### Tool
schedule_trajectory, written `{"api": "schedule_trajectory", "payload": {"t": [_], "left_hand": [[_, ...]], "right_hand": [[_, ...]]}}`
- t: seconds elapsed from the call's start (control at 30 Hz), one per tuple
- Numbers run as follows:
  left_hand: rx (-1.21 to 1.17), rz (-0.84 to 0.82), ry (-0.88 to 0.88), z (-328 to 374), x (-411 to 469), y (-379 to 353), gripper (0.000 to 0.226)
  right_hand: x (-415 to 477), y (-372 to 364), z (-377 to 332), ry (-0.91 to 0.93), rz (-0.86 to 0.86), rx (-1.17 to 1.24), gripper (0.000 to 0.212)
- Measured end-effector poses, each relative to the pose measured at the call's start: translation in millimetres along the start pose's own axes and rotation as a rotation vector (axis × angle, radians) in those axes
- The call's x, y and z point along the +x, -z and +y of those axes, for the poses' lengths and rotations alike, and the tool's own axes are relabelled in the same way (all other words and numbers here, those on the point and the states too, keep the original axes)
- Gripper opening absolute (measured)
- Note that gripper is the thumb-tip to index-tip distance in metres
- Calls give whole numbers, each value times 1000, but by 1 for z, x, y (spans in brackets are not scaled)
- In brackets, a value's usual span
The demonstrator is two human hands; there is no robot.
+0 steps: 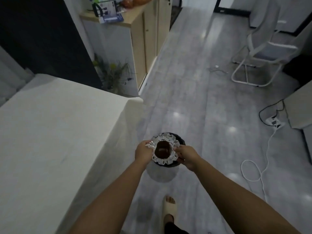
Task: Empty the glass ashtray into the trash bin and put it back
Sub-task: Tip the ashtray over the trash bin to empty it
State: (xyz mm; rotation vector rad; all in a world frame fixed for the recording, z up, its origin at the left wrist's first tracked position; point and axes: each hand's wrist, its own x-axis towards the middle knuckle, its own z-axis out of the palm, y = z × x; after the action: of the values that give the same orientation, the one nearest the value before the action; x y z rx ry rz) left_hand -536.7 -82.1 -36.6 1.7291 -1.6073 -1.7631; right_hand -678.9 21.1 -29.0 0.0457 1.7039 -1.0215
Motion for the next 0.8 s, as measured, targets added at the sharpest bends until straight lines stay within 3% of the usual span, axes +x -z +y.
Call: {"api": "schedule_trajectory", "payload": {"t": [0.07,0.2,0.43,0.6,0.8], "left_hand": [[-3,-2,34,5,20,-19,39],[70,-9,72,4,71,-47,46],[185,-38,24,-6,160,-90,37],[235,-37,6,-55,234,-128,34],[384,-148,-142,-119,305,-164,54]], "right_hand": [[20,14,-11,-28,-9,0,28],[64,33,-21,-49,-51,-28,18],[176,40,-4,27,-43,-66,40],[260,44,34,99,14,-86,41],[345,47,92,218,91,-167,48]]}}
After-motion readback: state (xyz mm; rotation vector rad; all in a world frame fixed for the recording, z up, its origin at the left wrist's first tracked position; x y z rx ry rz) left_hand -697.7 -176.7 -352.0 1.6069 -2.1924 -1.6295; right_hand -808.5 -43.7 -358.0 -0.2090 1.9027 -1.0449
